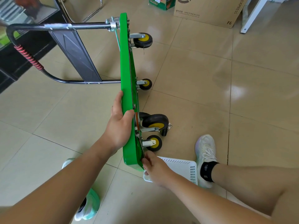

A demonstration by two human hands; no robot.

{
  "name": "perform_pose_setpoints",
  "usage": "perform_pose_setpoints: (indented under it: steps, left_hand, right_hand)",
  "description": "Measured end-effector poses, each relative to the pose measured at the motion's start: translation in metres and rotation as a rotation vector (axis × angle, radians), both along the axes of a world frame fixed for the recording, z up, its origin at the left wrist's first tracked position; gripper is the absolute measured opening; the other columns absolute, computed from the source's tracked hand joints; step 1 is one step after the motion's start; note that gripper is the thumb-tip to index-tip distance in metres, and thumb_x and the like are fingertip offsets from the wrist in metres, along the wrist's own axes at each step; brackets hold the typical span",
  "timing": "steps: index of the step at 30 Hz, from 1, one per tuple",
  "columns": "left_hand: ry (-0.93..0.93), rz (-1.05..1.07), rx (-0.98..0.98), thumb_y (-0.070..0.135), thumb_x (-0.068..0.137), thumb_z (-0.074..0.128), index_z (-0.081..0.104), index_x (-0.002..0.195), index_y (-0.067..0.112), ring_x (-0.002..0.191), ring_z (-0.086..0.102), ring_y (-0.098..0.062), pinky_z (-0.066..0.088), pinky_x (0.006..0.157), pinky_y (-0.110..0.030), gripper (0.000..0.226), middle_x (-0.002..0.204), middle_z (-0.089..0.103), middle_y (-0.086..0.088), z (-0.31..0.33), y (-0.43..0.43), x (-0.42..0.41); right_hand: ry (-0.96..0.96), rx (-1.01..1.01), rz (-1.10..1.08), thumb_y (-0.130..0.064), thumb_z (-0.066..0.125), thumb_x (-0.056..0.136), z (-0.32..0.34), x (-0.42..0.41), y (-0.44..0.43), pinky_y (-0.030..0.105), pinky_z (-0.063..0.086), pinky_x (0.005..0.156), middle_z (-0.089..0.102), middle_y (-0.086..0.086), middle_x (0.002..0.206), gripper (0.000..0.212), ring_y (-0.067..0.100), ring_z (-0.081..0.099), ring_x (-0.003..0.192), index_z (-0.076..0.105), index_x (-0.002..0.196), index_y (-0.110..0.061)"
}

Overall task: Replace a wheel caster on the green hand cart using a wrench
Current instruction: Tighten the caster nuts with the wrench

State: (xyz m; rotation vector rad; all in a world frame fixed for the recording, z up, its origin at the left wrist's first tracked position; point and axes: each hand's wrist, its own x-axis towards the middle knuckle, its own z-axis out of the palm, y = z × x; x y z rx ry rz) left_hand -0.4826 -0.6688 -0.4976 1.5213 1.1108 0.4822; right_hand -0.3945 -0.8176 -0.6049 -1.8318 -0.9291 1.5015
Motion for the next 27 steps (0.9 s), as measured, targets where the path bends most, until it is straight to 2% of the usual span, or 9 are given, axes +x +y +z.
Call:
perform_pose_setpoints:
  steps: [2, 4, 8, 11, 13, 15, 19, 23, 27]
  left_hand:
    - [-0.014, 0.007, 0.004, 0.047, 0.084, 0.041, 0.014, 0.151, 0.06, 0.122, 0.06, -0.02, 0.051, 0.104, -0.051, 0.073, 0.15, 0.046, 0.005, -0.003, 0.002, 0.0]
    - [-0.021, 0.007, 0.006, 0.049, 0.083, 0.042, 0.016, 0.149, 0.062, 0.125, 0.059, -0.021, 0.049, 0.106, -0.052, 0.073, 0.15, 0.046, 0.006, -0.006, 0.003, -0.001]
    - [-0.038, 0.01, 0.008, 0.045, 0.085, 0.043, 0.014, 0.153, 0.056, 0.129, 0.055, -0.018, 0.046, 0.11, -0.047, 0.075, 0.154, 0.043, 0.008, -0.008, 0.003, 0.0]
    - [-0.035, 0.008, 0.013, 0.042, 0.086, 0.041, 0.012, 0.156, 0.053, 0.126, 0.056, -0.015, 0.048, 0.107, -0.042, 0.076, 0.153, 0.042, 0.009, -0.007, 0.002, 0.0]
    - [-0.031, 0.004, 0.006, 0.043, 0.086, 0.04, 0.011, 0.154, 0.056, 0.124, 0.058, -0.017, 0.05, 0.105, -0.043, 0.075, 0.153, 0.043, 0.008, -0.005, 0.002, 0.0]
    - [-0.028, 0.001, 0.0, 0.044, 0.087, 0.041, 0.012, 0.153, 0.059, 0.123, 0.059, -0.019, 0.051, 0.104, -0.047, 0.074, 0.151, 0.045, 0.007, -0.003, 0.001, 0.0]
    - [-0.006, 0.009, 0.006, 0.044, 0.085, 0.039, 0.011, 0.154, 0.057, 0.121, 0.059, -0.02, 0.051, 0.103, -0.044, 0.075, 0.149, 0.046, 0.004, 0.003, -0.002, 0.001]
    - [-0.002, 0.016, 0.0, 0.044, 0.085, 0.039, 0.012, 0.154, 0.056, 0.118, 0.06, -0.019, 0.052, 0.1, -0.042, 0.076, 0.147, 0.048, 0.003, 0.005, -0.002, 0.001]
    - [-0.011, 0.01, -0.013, 0.043, 0.085, 0.039, 0.012, 0.154, 0.057, 0.115, 0.061, -0.02, 0.053, 0.1, -0.046, 0.075, 0.147, 0.048, 0.003, 0.007, -0.003, 0.0]
  right_hand:
    - [-0.066, 0.042, -0.018, -0.019, 0.045, 0.106, -0.011, 0.0, 0.012, 0.021, 0.039, 0.068, 0.055, -0.004, 0.086, 0.023, 0.011, 0.05, 0.076, 0.049, 0.088, -0.032]
    - [-0.089, 0.06, -0.025, -0.015, 0.047, 0.104, -0.021, 0.003, 0.024, 0.024, 0.041, 0.072, 0.058, 0.001, 0.098, 0.015, 0.016, 0.054, 0.088, 0.054, 0.095, -0.025]
    - [-0.166, 0.075, -0.028, -0.017, 0.049, 0.103, -0.024, 0.013, 0.021, 0.029, 0.04, 0.073, 0.059, 0.008, 0.101, 0.011, 0.025, 0.055, 0.092, 0.058, 0.106, -0.012]
    - [-0.126, 0.048, -0.061, -0.018, 0.047, 0.104, -0.014, 0.021, -0.002, 0.03, 0.04, 0.07, 0.061, 0.01, 0.089, 0.01, 0.022, 0.053, 0.079, 0.056, 0.104, -0.013]
    - [-0.071, 0.0, -0.094, -0.02, 0.047, 0.104, -0.008, 0.021, -0.019, 0.029, 0.038, 0.063, 0.052, 0.0, 0.07, 0.01, 0.016, 0.045, 0.065, 0.055, 0.099, -0.017]
    - [-0.004, -0.032, -0.176, -0.02, 0.047, 0.104, -0.004, 0.015, -0.032, 0.028, 0.032, 0.058, 0.043, -0.009, 0.061, 0.015, 0.013, 0.038, 0.059, 0.061, 0.099, -0.022]
    - [0.163, -0.023, -0.397, -0.013, 0.049, 0.104, 0.018, -0.005, -0.045, 0.024, 0.037, 0.062, 0.05, -0.01, 0.055, 0.023, 0.011, 0.043, 0.059, 0.071, 0.1, -0.015]
    - [0.304, -0.021, -0.589, -0.016, 0.054, 0.1, 0.044, -0.019, -0.047, 0.019, 0.028, 0.042, 0.05, -0.003, 0.054, 0.022, 0.007, 0.037, 0.042, 0.075, 0.096, -0.012]
    - [0.355, -0.011, -0.701, -0.021, 0.059, 0.099, 0.054, -0.025, -0.039, 0.021, 0.023, 0.041, 0.052, 0.0, 0.057, 0.02, 0.01, 0.032, 0.043, 0.077, 0.095, -0.015]
